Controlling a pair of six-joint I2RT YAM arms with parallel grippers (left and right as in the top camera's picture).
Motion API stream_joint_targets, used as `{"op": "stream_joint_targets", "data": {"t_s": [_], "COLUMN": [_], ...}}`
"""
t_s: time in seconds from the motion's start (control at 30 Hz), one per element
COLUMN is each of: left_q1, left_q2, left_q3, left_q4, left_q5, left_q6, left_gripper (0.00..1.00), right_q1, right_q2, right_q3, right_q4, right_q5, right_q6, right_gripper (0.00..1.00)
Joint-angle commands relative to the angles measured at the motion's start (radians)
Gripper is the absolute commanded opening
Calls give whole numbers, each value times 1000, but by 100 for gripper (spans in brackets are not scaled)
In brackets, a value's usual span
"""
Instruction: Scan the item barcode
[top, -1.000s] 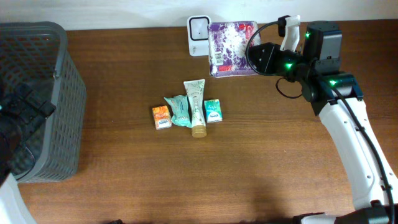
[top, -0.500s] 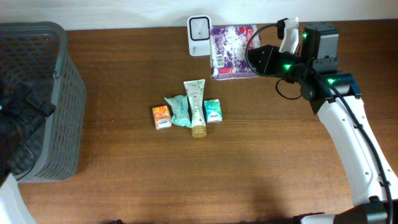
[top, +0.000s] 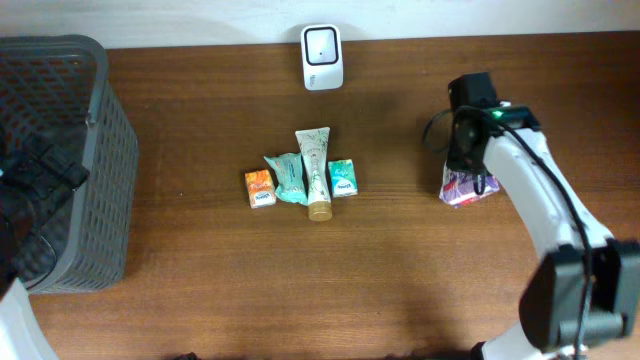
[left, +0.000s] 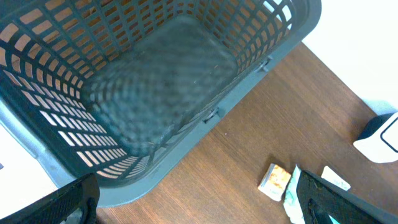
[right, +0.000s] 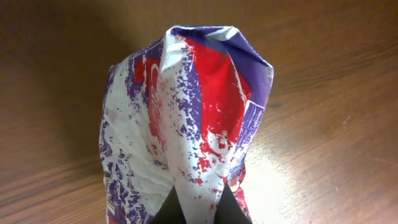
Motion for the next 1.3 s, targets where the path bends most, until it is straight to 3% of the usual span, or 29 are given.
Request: {"op": "stream_joint_targets", "data": {"t_s": [0.0,0.07,0.1,0.2,0.37,0.43,0.6,0.67,0.73,0.77,0.83,0.9,1.1,1.17,1.27], "left_q1": [5,5,5,5,5,5,5,5,5,5,5,5,5,5,5], "left_q2": [0,0,0,0,0,0,0,0,0,0,0,0,0,0,0], "left_q3": [0,0,0,0,0,0,0,0,0,0,0,0,0,0,0], "left_q4": [-1,-1,-1,-1,-1,-1,-1,-1,-1,-1,-1,-1,-1,-1,-1], "left_q5": [-3,-3,-3,-3,-3,-3,-3,-3,-4,-4,-3,-3,-3,-3,-3], "left_q6": [-9,-9,-9,-9,-9,-9,-9,-9,-9,-9,-9,-9,-9,-9,-9], "left_gripper": [99,99,99,99,99,99,99,99,99,99,99,99,99,99,99], "right_q1": [19,48,70,149,255,253,99,-26,-122,-176,-247,-273,-248,-227,-182], "right_q2": [64,79,80,80,80,80,81,101,137,170,239,304,488,510,514], "right_q3": [-9,-9,-9,-8,105,185,332,309,300,300,300,300,299,298,296], "right_q4": [1,9,25,125,175,119,-16,-50,-76,-83,-106,-130,-177,-179,-167], "right_q5": [49,-3,-57,-314,-555,-565,-452,-460,-475,-559,-838,-948,-969,-969,-1032], "right_q6": [-6,-11,-14,-74,-77,-89,-138,-231,-251,-278,-444,-492,-532,-537,-534], "right_gripper": [14,36,41,45,93,100,97,83,78,74,74,75,66,50,8]}}
